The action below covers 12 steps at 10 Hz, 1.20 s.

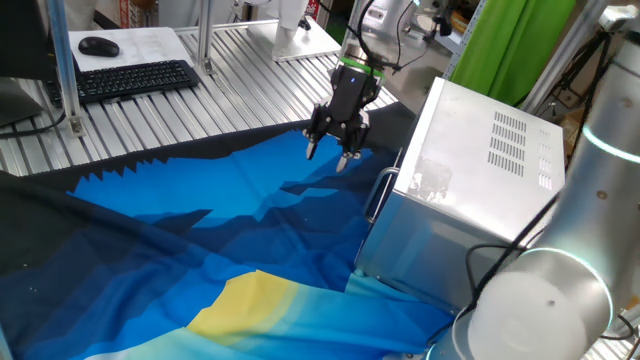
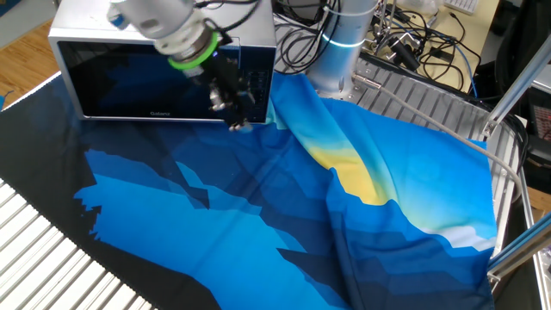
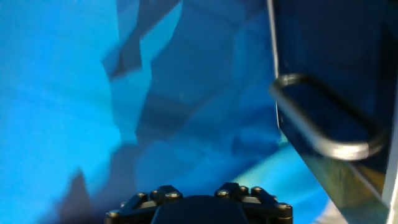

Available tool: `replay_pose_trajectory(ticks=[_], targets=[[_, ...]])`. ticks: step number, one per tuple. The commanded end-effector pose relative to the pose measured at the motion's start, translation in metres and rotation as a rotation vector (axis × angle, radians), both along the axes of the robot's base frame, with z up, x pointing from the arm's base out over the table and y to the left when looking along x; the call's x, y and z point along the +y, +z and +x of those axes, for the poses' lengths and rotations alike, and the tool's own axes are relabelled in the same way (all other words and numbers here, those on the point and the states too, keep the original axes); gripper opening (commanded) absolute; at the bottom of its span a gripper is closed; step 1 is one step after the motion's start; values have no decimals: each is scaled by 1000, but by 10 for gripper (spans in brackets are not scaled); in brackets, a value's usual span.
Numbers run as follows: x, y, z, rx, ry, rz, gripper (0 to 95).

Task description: Open the microwave door

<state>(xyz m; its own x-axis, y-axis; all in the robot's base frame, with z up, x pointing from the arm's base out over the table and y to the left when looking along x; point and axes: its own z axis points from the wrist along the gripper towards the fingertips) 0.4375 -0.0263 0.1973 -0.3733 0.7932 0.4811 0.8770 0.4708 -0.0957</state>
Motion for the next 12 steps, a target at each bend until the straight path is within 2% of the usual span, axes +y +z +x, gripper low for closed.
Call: replay_pose_trajectory(ticks=[1, 5, 8, 12], targets=[[-2, -7, 8, -135, -23, -425, 570], [-2, -9, 8, -133, -42, -427, 570], [-1, -13, 9, -140, -37, -427, 570], [-1, -14, 10, -133, -53, -406, 570]])
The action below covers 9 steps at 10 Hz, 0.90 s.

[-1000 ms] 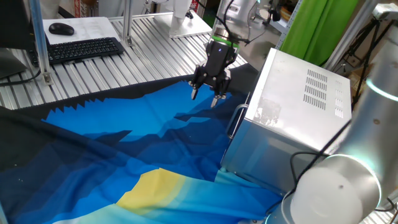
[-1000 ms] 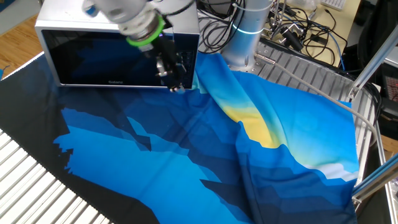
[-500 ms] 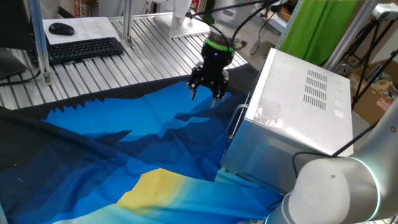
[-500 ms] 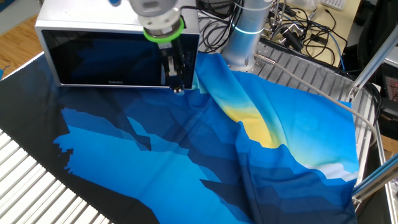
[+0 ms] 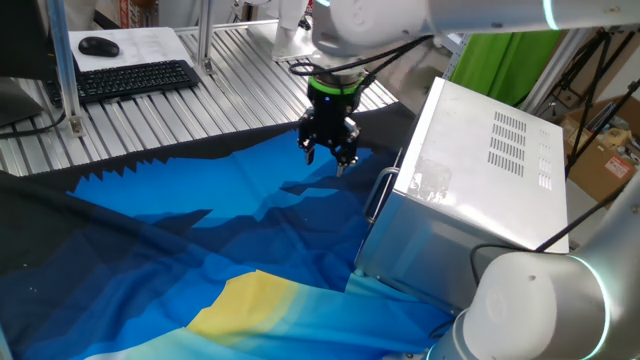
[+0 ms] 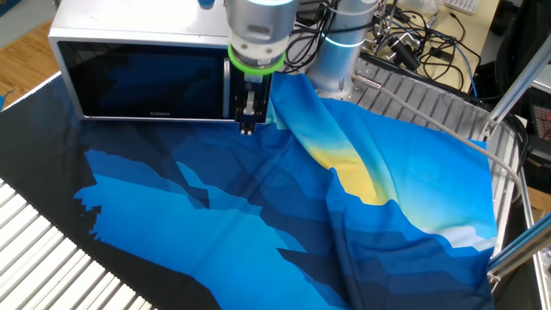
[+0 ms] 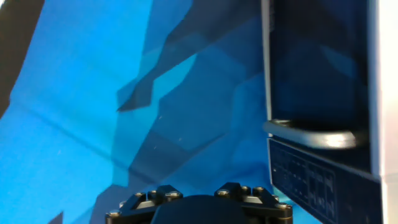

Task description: Open the microwave door

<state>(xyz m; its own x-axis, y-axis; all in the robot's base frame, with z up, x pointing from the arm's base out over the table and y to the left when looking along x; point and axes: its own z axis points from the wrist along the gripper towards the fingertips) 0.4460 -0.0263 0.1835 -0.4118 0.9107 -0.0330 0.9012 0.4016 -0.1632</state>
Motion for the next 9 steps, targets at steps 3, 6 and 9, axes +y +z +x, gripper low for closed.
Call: replay_pose_trajectory(ticks=[3, 6, 9], targets=[[0, -2, 1, 30, -53, 112, 570], [0, -4, 2, 30, -62, 112, 570], [0, -4, 2, 30, -61, 111, 570]])
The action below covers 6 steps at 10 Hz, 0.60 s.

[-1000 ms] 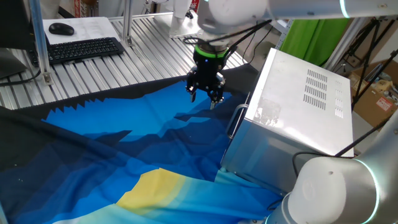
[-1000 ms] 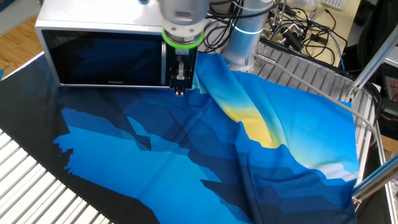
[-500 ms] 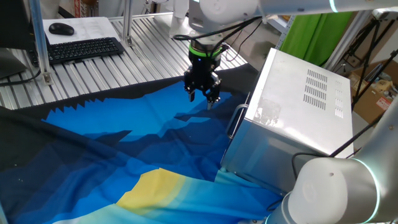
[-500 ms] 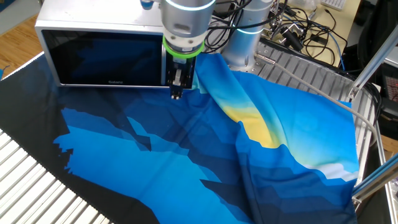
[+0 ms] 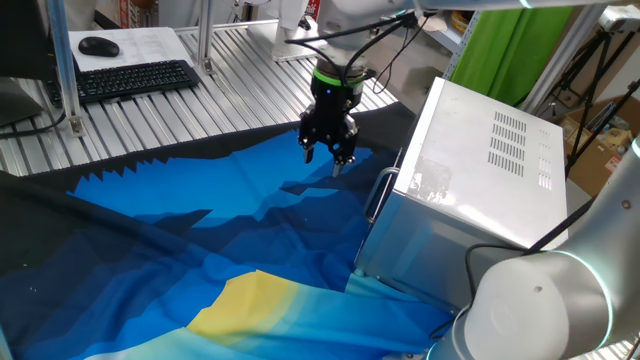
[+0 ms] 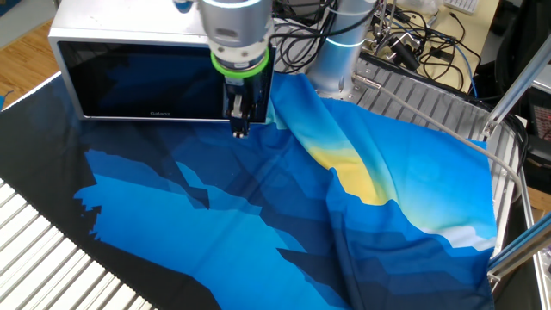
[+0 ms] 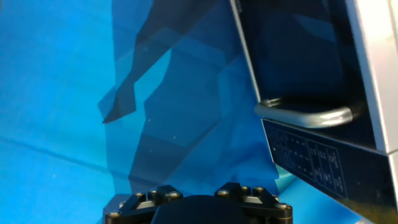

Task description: Open the microwave door

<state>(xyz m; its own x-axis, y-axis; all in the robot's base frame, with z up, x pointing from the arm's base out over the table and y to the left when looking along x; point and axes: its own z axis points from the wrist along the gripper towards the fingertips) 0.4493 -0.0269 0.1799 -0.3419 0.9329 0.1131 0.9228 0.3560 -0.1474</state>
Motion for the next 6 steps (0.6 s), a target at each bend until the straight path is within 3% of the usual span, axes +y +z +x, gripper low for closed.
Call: replay_pose_trajectory(ticks=[1, 2, 4, 6], targets=[[1, 0, -1, -13, 27, -30, 570], [1, 0, -1, -16, 40, -35, 570], [0, 1, -2, -36, 88, -15, 570], [0, 3, -2, -65, 98, 39, 570]])
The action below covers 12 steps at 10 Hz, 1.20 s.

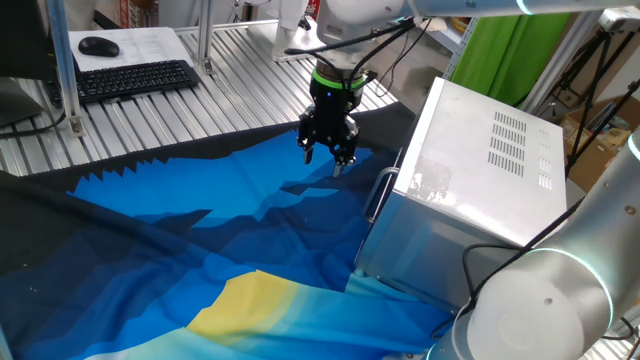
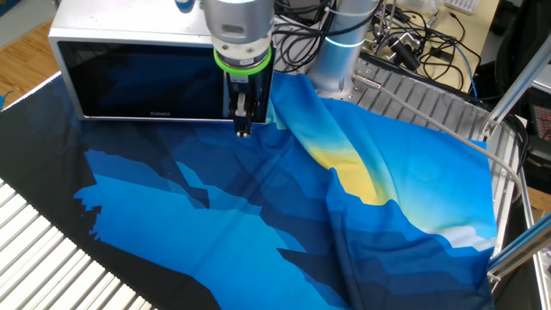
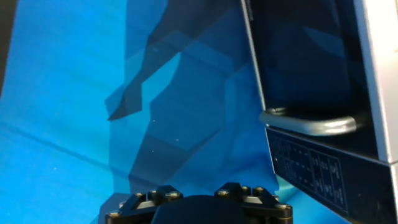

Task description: Open the microwave door

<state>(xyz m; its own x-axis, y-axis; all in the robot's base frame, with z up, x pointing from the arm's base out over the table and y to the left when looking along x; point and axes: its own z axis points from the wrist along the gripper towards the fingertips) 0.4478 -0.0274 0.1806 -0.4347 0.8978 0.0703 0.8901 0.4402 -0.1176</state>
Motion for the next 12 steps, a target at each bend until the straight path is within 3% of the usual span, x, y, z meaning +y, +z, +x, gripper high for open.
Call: replay_pose_trajectory(ticks=[1, 8, 12], targets=[[0, 2, -1, -19, 10, 68, 570], [0, 2, -1, -32, 71, 79, 570], [0, 2, -1, -39, 215, 93, 570]])
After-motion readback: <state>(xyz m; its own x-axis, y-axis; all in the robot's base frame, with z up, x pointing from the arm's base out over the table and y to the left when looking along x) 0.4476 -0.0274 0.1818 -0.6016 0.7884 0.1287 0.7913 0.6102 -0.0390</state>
